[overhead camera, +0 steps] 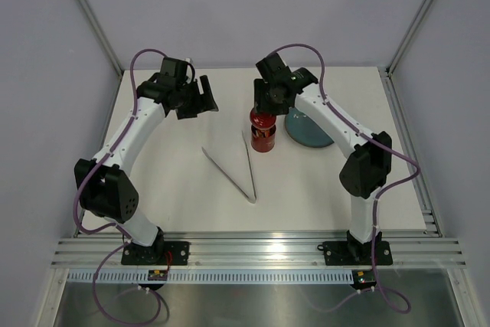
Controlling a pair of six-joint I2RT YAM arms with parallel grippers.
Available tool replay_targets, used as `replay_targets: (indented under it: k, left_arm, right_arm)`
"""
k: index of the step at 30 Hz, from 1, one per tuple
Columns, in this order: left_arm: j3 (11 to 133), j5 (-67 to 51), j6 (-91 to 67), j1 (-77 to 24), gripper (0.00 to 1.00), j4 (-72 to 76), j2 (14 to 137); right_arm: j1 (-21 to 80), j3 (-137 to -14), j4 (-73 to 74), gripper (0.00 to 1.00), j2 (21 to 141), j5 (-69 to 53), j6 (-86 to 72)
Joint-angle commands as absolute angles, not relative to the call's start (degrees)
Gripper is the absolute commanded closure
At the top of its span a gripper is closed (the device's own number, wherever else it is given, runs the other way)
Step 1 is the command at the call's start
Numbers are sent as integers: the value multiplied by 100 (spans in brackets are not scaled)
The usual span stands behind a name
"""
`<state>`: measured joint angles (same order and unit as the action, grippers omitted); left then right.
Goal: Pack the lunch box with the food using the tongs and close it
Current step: Close the box lid on the packing box.
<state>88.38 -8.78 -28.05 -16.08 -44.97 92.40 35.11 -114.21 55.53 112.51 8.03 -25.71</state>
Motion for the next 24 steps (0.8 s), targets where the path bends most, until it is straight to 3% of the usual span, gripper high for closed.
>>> replay_targets:
  k: [1,24]
  left_arm:
    - [9044,-844,-2751,-1582,22,-4421,9246]
    - [8921,-694,-2733,-1573,22,-4447,9176]
  right_arm:
    - [3480,-11346,5606,49,11170,624,-2611]
    - [3489,-11171,5520,47,11927,747,-2496]
